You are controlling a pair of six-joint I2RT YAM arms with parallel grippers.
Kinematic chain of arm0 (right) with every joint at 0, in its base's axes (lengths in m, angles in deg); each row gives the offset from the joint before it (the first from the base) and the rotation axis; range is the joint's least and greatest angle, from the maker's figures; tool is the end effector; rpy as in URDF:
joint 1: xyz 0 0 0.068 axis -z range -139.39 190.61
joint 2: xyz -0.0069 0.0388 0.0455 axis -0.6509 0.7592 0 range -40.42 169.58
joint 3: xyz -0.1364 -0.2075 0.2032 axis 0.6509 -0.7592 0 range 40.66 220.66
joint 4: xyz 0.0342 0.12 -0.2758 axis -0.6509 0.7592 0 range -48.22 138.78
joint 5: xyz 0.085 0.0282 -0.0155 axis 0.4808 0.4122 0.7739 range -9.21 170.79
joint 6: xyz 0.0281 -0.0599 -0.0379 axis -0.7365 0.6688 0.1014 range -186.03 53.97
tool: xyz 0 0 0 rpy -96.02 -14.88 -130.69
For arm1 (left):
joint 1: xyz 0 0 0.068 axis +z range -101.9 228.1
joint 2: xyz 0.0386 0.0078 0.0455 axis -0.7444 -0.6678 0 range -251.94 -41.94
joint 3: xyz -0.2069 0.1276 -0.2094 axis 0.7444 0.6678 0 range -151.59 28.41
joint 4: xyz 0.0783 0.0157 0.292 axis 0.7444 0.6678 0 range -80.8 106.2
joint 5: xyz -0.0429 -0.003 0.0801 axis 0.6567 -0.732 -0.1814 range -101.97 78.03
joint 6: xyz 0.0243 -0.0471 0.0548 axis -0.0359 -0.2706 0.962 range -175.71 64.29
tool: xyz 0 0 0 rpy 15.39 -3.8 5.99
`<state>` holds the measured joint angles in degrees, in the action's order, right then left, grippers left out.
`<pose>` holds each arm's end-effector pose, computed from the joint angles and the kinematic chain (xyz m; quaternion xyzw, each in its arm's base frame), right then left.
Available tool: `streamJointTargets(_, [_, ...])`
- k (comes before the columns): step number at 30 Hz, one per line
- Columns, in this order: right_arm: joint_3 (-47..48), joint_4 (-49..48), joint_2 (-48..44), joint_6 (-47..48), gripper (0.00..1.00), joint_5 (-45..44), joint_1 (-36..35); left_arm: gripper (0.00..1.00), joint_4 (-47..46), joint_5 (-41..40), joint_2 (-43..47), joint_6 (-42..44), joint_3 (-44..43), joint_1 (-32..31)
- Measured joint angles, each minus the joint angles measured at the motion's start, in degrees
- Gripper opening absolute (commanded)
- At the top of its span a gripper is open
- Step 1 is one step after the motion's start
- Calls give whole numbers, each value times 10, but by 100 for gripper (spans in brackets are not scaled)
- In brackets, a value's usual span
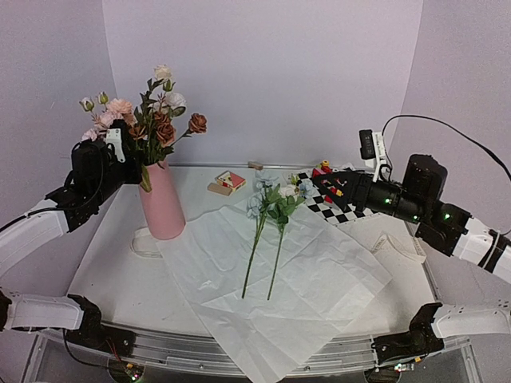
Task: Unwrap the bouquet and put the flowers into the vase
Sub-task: Insert the fake flower into the vase.
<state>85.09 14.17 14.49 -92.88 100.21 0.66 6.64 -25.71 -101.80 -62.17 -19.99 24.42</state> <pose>0.1881 0.1857 0.4162 -0.2016 0.5661 0.5202 0.6069 0.2741 -0.1035 0.3648 0.0361 0.7575 -0.0801 0.6468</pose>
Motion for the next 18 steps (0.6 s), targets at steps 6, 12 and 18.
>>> streamJointTargets(6, [-5,5,-18,-1,97,-3,0,48,33,2,-3,-17,-4,0])
streamJointTargets(12, [-7,7,-24,-3,97,-4,0,58,80,10,37,-32,-18,0])
streamJointTargets(18, [-7,8,-24,-6,97,-4,0,58,114,17,86,-41,-56,0])
